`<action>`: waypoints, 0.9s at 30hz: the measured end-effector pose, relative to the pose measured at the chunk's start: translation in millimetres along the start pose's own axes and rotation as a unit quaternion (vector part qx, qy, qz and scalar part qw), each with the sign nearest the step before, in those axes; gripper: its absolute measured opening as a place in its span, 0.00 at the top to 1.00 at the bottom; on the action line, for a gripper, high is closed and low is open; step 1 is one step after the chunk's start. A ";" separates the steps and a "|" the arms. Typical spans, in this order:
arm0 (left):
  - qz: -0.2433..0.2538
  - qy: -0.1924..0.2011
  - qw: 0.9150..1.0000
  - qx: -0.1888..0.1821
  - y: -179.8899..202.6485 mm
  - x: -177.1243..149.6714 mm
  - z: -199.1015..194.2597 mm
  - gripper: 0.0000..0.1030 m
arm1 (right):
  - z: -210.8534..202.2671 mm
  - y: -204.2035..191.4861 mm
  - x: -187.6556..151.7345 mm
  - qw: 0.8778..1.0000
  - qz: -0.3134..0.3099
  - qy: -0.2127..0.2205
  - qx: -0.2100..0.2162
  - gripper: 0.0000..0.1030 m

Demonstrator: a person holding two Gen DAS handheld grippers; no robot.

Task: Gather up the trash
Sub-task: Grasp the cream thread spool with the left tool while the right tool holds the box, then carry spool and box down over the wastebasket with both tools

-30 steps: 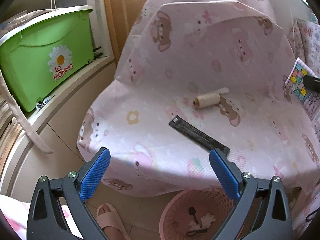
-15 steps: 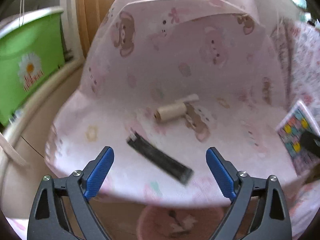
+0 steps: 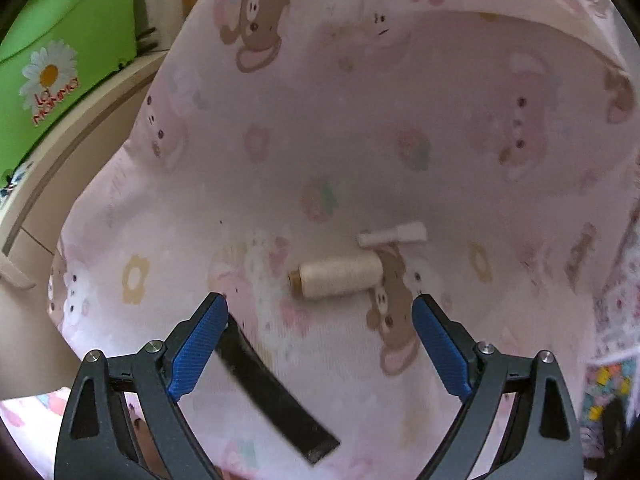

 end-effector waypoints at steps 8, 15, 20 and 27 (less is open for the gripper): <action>-0.003 -0.014 1.000 0.021 6.7 9.3 21.8 0.50 | 4.3 11.9 2.0 1.000 0.020 -0.011 0.000 0.73; 0.022 0.032 0.999 0.026 4.5 1.8 -11.1 0.49 | -0.8 14.0 1.9 0.999 0.030 -0.008 0.009 0.73; 0.060 0.069 0.996 0.002 -2.1 -11.7 -46.6 0.49 | -3.2 9.2 0.3 1.000 0.022 -0.006 0.011 0.73; 0.091 0.103 0.990 -0.009 -18.1 -43.0 -91.3 0.49 | -11.8 -4.0 -2.7 1.000 -0.001 0.003 0.019 0.73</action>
Point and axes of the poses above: each gripper's, at about its wrist camera, not at the fingertips, and z roughly the way its jaws point, y to its right, x to its top, the point moved 1 cm from there along z, roughly the way its jaws point, and after that the axes turned 10 degrees about z, right-handed, at the moved point
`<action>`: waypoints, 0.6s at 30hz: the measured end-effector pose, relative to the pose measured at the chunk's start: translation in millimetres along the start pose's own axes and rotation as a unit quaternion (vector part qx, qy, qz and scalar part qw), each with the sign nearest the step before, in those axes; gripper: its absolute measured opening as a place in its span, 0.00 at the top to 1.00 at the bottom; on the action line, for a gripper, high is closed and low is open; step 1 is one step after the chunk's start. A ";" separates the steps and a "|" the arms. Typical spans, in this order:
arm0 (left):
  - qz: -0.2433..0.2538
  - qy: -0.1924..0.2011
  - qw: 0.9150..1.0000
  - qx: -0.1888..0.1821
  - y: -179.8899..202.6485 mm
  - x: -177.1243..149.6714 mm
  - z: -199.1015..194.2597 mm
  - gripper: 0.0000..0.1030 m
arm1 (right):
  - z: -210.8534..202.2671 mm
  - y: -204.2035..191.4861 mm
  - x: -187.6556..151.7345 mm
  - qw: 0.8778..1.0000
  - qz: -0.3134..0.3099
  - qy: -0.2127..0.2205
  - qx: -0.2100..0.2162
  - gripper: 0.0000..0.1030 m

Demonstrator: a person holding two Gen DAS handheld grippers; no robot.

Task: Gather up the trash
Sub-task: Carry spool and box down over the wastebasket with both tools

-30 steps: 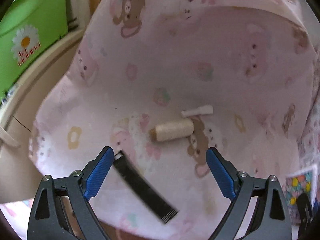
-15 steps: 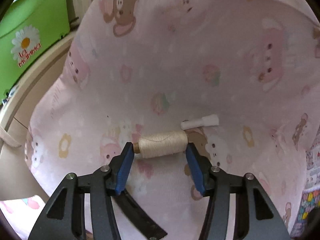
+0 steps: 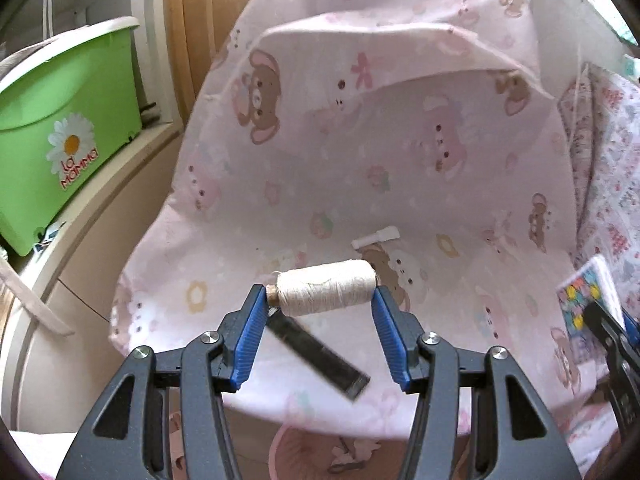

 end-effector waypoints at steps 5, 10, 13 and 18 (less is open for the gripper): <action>0.006 0.013 1.000 -0.002 -15.1 -7.1 -34.8 0.49 | -25.4 -13.6 3.1 1.000 -0.007 -0.015 0.020 0.73; -0.014 0.016 1.000 0.004 -32.0 -16.4 -56.0 0.49 | -65.0 -34.1 3.5 0.997 -0.027 -0.006 0.066 0.73; -0.026 0.011 1.000 -0.002 -34.6 -30.6 -62.4 0.49 | -79.6 -43.5 -2.8 0.996 -0.032 -0.006 0.088 0.73; -0.022 0.041 0.998 -0.033 -27.6 -61.8 -71.8 0.49 | -81.3 -49.8 -25.2 0.994 -0.033 -0.007 0.105 0.73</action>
Point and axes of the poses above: each gripper's, at about its wrist camera, not at the fingertips, and z roughly the way its jaws point, y to its right, x to its top, the point moved 1 cm from there along z, roughly the way its jaws point, and after that the axes turned 10 degrees about z, right-handed, at the moved point
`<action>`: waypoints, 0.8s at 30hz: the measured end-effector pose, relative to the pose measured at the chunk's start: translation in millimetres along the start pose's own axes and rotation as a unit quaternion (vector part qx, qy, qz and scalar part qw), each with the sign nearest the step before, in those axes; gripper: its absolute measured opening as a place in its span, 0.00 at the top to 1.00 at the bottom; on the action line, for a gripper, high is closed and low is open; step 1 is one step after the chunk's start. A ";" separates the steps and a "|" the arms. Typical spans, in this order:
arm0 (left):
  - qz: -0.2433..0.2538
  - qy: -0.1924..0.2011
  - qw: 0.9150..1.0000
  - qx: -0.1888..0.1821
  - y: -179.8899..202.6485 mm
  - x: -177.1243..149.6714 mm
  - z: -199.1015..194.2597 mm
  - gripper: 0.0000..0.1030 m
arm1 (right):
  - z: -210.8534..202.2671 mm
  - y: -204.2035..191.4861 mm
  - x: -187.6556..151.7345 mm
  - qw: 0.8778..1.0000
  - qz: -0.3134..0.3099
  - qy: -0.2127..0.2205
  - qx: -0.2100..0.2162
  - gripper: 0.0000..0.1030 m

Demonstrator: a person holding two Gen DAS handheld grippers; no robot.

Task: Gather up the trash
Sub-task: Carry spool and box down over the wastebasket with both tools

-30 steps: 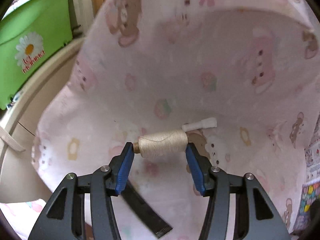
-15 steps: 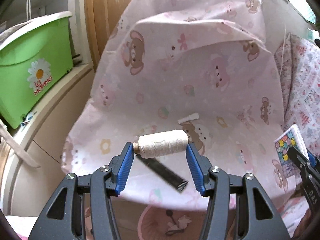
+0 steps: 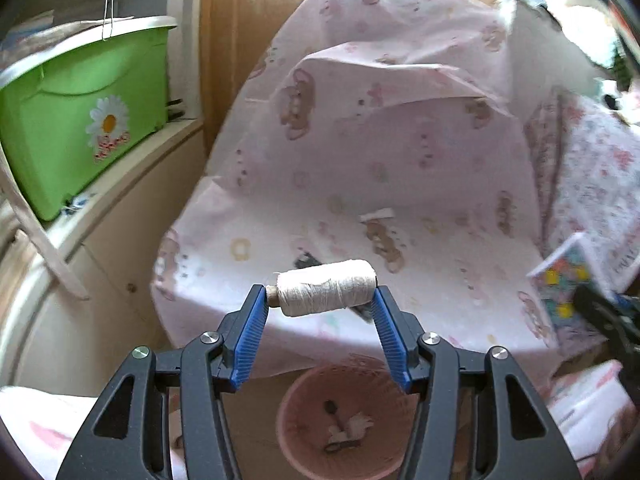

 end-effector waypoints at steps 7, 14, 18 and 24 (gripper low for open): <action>0.000 -0.020 1.000 0.000 4.9 -30.4 20.3 0.49 | 41.4 18.2 -32.1 0.995 0.061 -0.075 0.016 0.73; -0.006 -0.068 0.997 -0.027 12.8 -48.0 39.0 0.49 | 55.1 17.2 -47.6 0.994 0.047 -0.095 0.012 0.73; -0.042 -0.097 0.992 -0.067 9.1 -55.2 43.8 0.49 | 59.4 10.4 -56.3 0.993 0.030 -0.111 0.019 0.73; -0.049 -0.116 0.990 -0.064 5.7 -59.5 47.5 0.49 | 67.1 2.9 -68.5 0.991 0.006 -0.136 0.018 0.73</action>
Point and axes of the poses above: each gripper's, at about its wrist camera, not at the fingertips, and z roughly the way its jaws point, y to its right, x to its top, the point moved 1 cm from there along z, roughly the way its jaws point, and after that the axes turned 10 degrees about z, right-handed, at the moved point
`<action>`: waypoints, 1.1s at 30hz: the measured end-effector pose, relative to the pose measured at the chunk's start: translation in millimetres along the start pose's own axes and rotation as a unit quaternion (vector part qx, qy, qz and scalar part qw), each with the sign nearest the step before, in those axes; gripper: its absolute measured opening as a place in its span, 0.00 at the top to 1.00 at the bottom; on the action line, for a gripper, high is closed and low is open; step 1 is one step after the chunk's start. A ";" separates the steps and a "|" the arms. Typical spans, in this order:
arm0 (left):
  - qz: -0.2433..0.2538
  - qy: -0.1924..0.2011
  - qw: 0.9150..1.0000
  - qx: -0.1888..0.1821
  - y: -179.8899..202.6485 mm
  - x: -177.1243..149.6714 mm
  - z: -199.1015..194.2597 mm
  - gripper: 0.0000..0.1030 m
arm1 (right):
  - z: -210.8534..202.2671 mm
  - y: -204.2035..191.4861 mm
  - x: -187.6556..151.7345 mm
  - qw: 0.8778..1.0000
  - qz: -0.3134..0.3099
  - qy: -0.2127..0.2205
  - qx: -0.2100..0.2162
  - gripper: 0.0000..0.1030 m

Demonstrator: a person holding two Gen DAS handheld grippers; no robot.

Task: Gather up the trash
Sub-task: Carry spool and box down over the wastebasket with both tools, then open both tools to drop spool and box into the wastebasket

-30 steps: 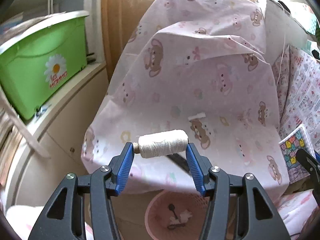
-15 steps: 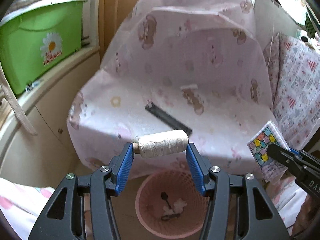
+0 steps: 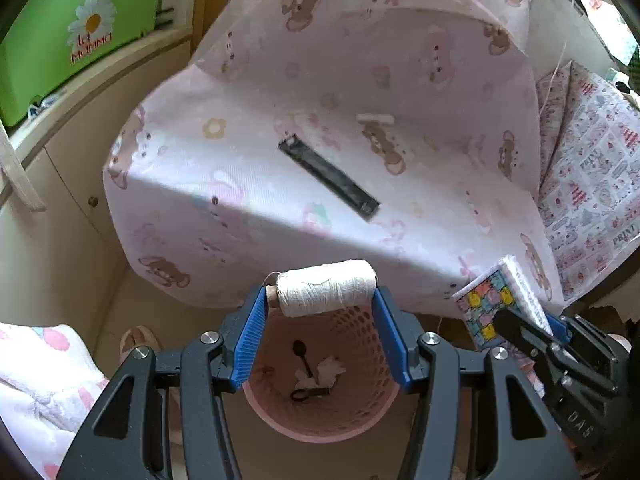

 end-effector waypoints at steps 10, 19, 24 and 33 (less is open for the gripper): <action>0.010 -0.069 0.998 0.012 2.4 -21.2 38.9 0.49 | 41.6 -8.0 -23.4 0.996 -0.040 -0.054 -0.056 0.73; -0.012 -0.154 0.988 0.010 -13.0 -35.8 91.3 0.49 | 92.0 -5.7 -48.6 0.987 -0.062 -0.108 -0.106 0.73; -0.014 -0.189 0.982 0.024 -19.4 -41.0 112.1 0.49 | 118.0 -0.1 -61.9 0.980 -0.056 -0.148 -0.117 0.73; -0.066 -0.248 0.967 -0.002 -32.8 -60.6 142.5 0.49 | 147.8 -2.4 -80.7 0.968 -0.065 -0.202 -0.132 0.73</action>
Point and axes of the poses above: each gripper's, at about its wrist camera, not at the fingertips, and z roughly the way its jaws point, y to its right, x to its top, the point moved 1 cm from there along z, roughly the way its jaws point, and after that the axes turned 10 degrees about z, right-handed, at the moved point
